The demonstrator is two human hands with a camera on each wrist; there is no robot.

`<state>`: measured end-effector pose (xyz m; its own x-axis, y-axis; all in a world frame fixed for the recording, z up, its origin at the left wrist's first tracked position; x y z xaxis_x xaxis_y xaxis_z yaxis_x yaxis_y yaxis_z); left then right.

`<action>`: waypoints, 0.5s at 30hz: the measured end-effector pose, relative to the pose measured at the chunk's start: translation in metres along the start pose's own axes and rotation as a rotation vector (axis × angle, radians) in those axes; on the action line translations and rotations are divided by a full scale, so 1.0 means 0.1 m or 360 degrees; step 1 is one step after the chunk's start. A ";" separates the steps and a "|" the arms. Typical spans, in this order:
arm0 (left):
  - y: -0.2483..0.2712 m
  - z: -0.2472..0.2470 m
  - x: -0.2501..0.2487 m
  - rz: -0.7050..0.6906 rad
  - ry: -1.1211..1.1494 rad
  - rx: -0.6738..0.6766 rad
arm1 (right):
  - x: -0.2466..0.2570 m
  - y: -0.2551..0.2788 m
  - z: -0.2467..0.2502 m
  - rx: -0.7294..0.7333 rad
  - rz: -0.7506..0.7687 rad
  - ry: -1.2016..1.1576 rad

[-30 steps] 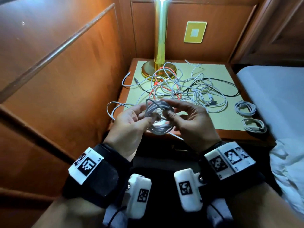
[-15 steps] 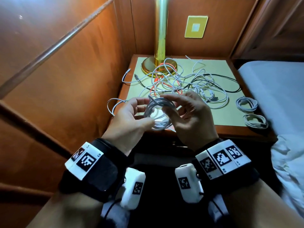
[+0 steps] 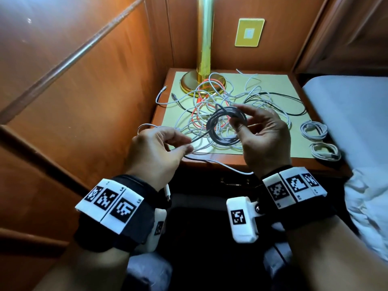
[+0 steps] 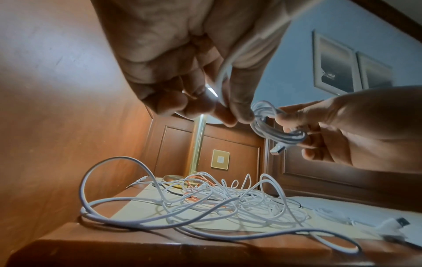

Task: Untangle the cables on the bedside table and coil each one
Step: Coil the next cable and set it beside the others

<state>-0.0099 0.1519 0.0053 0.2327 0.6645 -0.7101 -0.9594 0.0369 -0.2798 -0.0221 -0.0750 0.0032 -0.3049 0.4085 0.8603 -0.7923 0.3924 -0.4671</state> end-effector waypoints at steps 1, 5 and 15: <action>0.01 0.00 0.01 -0.0028 -0.0022 -0.0038 | 0.00 0.01 -0.01 0.0004 -0.0041 -0.0061; 0.05 -0.03 0.03 0.0020 -0.0045 -0.0049 | 0.01 0.05 -0.08 0.0080 -0.0221 -0.0374; 0.05 -0.32 0.09 0.0545 0.1184 0.0140 | 0.07 0.13 -0.22 0.0350 -0.0394 -0.0719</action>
<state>-0.0073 0.1340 -0.0230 -0.0596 -0.0175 -0.9981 -0.9982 0.0011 0.0596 -0.0230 -0.0490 -0.0015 -0.2538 -0.0869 0.9633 -0.9459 0.2306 -0.2284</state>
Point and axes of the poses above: each hand's wrist, its own y-axis away from the middle knuckle, its own z-axis out of the back of the hand, x = y × z, the point moved 6 cm from there along -y, towards the middle knuckle, and after that the axes turned 7 degrees about -y, right-handed, at the moved point
